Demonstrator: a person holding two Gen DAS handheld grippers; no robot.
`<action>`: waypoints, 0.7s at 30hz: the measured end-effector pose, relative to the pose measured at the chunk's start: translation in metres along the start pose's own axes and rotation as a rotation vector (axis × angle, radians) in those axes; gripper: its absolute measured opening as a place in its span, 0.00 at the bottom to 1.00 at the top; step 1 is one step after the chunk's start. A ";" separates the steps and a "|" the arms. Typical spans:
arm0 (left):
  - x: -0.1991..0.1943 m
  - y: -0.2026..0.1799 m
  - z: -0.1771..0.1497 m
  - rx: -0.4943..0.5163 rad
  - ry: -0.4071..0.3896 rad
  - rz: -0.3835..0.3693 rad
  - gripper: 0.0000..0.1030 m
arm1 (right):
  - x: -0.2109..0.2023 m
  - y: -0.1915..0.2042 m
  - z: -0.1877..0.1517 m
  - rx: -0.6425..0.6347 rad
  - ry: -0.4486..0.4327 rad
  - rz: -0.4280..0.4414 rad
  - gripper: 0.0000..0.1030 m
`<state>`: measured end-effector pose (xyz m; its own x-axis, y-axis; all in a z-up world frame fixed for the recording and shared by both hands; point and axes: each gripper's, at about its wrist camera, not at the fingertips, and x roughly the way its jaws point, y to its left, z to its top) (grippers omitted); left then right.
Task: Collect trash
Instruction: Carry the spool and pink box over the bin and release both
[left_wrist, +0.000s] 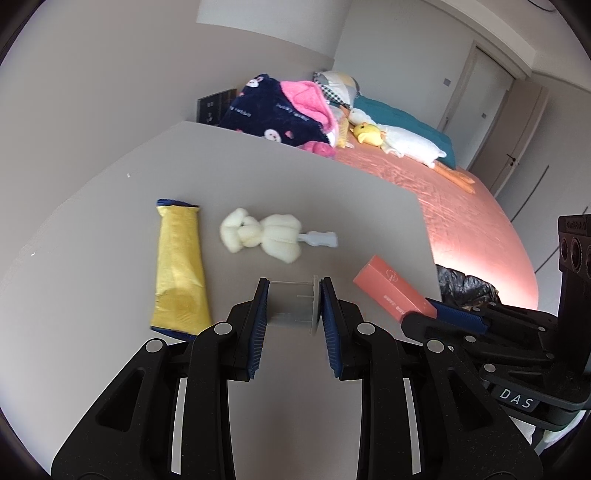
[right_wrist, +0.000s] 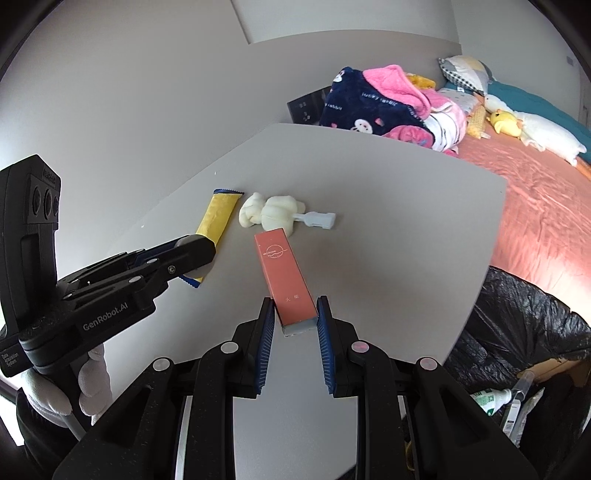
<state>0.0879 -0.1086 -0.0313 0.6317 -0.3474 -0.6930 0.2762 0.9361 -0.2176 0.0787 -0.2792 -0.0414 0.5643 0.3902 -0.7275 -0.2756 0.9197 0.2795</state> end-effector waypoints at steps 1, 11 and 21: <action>-0.001 -0.005 -0.001 0.008 -0.001 -0.004 0.26 | -0.003 -0.001 -0.001 0.002 -0.004 -0.003 0.24; -0.008 -0.042 -0.008 0.056 0.004 -0.041 0.26 | -0.032 -0.016 -0.016 0.033 -0.040 -0.024 0.24; -0.010 -0.079 -0.017 0.103 0.013 -0.082 0.26 | -0.060 -0.036 -0.030 0.073 -0.071 -0.053 0.24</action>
<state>0.0475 -0.1781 -0.0194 0.5945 -0.4209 -0.6851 0.3994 0.8941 -0.2027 0.0311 -0.3374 -0.0269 0.6311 0.3402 -0.6971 -0.1875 0.9389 0.2885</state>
